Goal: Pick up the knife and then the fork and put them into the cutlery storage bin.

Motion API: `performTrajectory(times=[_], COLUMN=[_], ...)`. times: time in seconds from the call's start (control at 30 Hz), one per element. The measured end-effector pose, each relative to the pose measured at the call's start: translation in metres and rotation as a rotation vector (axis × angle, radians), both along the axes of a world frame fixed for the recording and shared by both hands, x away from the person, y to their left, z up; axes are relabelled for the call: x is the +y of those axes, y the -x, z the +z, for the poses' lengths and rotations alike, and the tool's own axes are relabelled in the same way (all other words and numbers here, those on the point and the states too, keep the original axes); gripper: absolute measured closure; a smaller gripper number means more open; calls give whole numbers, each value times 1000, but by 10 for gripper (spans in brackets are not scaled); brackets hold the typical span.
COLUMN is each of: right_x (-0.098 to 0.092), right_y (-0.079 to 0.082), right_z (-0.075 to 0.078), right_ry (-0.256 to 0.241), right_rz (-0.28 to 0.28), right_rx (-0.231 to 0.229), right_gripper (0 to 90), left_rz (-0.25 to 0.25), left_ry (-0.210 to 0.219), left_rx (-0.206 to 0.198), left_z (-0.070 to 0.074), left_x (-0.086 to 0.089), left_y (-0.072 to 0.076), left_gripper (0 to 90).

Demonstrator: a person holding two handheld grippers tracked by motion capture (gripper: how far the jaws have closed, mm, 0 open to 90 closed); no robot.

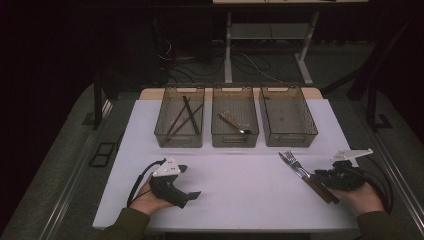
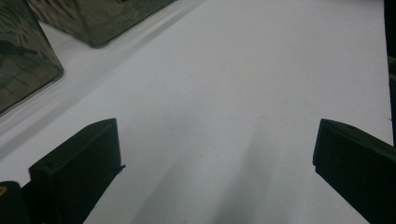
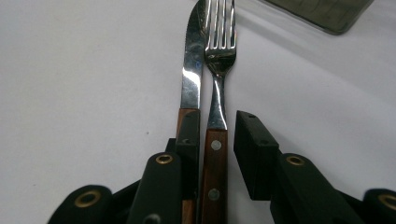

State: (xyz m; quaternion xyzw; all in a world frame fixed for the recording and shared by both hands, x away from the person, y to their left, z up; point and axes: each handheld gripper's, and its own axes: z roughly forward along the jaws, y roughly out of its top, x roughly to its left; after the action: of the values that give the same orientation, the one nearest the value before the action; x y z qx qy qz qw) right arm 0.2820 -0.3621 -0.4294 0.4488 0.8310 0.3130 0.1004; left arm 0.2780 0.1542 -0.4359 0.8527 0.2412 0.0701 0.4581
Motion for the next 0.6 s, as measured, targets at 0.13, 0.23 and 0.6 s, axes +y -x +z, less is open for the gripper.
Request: performTrajectory(times=[0.13,0.23,0.6], right_x=[2,4,7], right_y=[-2,-3,-3], right_z=[-2,-4,-6], right_ry=[12,26,113], right_rz=[1,13,38], right_rx=[2,7,33], right_gripper=[722,726,729], left_rz=[-2,-2,0], left_ry=[-3,-3,-2], left_rx=[0,-1,0], left_z=[0,0,0], left_x=[0,0,0], left_y=[0,0,0], left_gripper=[1,1,1])
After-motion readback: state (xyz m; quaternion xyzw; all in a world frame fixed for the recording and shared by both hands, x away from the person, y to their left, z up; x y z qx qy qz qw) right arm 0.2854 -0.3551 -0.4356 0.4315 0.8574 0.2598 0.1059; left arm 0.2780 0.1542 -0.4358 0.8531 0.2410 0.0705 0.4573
